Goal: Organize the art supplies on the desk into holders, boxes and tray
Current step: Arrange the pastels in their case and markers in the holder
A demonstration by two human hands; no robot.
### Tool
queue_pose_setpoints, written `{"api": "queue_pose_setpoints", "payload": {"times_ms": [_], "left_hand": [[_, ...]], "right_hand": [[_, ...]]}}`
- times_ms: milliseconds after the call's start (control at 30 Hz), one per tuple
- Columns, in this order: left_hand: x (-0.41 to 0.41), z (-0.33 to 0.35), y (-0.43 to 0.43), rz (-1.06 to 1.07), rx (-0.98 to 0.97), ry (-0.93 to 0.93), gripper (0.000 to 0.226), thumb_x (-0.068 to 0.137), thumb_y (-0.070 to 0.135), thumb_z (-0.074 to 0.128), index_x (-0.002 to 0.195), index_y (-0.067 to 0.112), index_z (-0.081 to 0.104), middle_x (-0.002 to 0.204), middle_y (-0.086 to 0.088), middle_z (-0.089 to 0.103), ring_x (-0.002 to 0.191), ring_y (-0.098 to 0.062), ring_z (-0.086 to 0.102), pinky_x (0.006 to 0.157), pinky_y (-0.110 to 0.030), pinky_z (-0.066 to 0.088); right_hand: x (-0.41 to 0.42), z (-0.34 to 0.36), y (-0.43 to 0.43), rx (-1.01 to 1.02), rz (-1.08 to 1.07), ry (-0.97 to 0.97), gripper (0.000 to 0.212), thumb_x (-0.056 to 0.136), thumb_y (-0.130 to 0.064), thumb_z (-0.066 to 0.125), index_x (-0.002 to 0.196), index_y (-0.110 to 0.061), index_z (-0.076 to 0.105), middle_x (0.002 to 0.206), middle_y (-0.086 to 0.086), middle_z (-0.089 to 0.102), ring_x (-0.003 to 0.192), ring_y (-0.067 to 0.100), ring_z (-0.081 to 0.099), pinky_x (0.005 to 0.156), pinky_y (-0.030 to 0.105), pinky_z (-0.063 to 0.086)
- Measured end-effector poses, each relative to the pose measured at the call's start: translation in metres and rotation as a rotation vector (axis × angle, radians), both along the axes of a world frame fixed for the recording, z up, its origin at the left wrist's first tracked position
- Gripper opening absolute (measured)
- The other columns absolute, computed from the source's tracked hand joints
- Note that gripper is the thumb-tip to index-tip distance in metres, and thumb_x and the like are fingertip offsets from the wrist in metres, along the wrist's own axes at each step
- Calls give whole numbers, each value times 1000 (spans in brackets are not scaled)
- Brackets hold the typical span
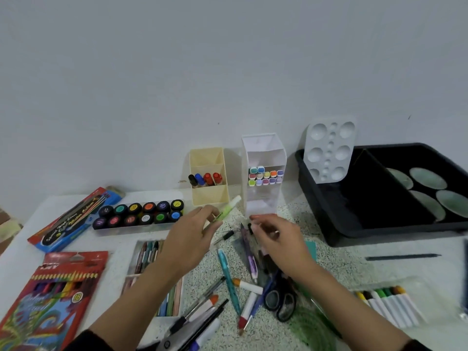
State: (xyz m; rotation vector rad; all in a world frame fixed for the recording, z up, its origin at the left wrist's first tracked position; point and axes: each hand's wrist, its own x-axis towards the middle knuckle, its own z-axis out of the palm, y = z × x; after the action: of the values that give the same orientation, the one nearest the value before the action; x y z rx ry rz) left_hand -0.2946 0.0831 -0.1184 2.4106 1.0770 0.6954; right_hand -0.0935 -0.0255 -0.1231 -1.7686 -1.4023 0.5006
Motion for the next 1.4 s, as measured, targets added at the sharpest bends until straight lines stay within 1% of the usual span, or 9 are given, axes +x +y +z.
{"api": "queue_pose_setpoints", "payload": {"times_ms": [167,333,533,667,733,900,1133,1300,1400], "left_hand": [[20,38,-21,-142,-86,-211,13,99,37,57,108,32,64,89,18,64,80,0,55,67,-16,43],[42,58,-26,-190,-49,-270,15,97,35,60,111,38,63,89,32,60,82,-7,54,69,-18,41],[60,68,-22,-134,15,-270,33,89,51,60,116,34,69,92,22,64,80,-12,53,71,-20,42],[73,77,-16,14,48,-356,22,98,40,55,117,34,66,98,14,58,78,-15,55,71,-20,41],[83,80,-6,53,86,-330,22,98,39,57,119,33,65,108,11,54,74,-17,54,73,-22,44],[100,76,18,114,125,-243,19,98,34,61,117,34,64,122,9,44,81,-11,56,77,-21,45],[102,73,29,22,81,-242,18,101,31,58,117,30,64,141,9,43,82,-6,62,76,-19,46],[100,80,41,-19,65,-222,38,102,30,57,138,33,49,139,18,49,84,-4,63,72,-10,42],[99,73,49,-66,72,-174,33,101,33,57,133,25,59,150,11,45,81,-9,64,80,-22,49]], "right_hand": [[2,42,6,56,85,331,30,94,-39,64,123,-32,60,101,-8,70,92,11,70,81,30,59],[11,65,4,183,93,501,11,98,-11,63,107,-6,66,94,4,72,82,21,70,66,24,53],[36,85,-3,183,127,852,16,104,-10,50,110,3,57,91,12,70,78,24,62,58,26,52],[47,88,-5,-26,177,1127,19,105,-12,47,114,0,59,86,13,68,82,32,61,79,48,55],[52,88,-5,-113,198,1137,23,105,-14,47,124,-2,54,83,14,66,75,30,65,77,51,55],[58,91,-1,-93,132,1044,18,105,-9,47,122,-8,53,78,13,66,57,20,54,50,28,47],[58,95,15,-72,-6,1007,12,103,-3,48,111,-2,57,91,21,67,58,15,51,58,30,42],[52,101,22,-5,-7,912,12,99,1,55,111,3,56,92,26,69,64,24,63,63,30,56],[47,103,28,14,-42,821,15,96,1,60,107,11,61,93,28,68,67,28,67,68,32,61]]}}
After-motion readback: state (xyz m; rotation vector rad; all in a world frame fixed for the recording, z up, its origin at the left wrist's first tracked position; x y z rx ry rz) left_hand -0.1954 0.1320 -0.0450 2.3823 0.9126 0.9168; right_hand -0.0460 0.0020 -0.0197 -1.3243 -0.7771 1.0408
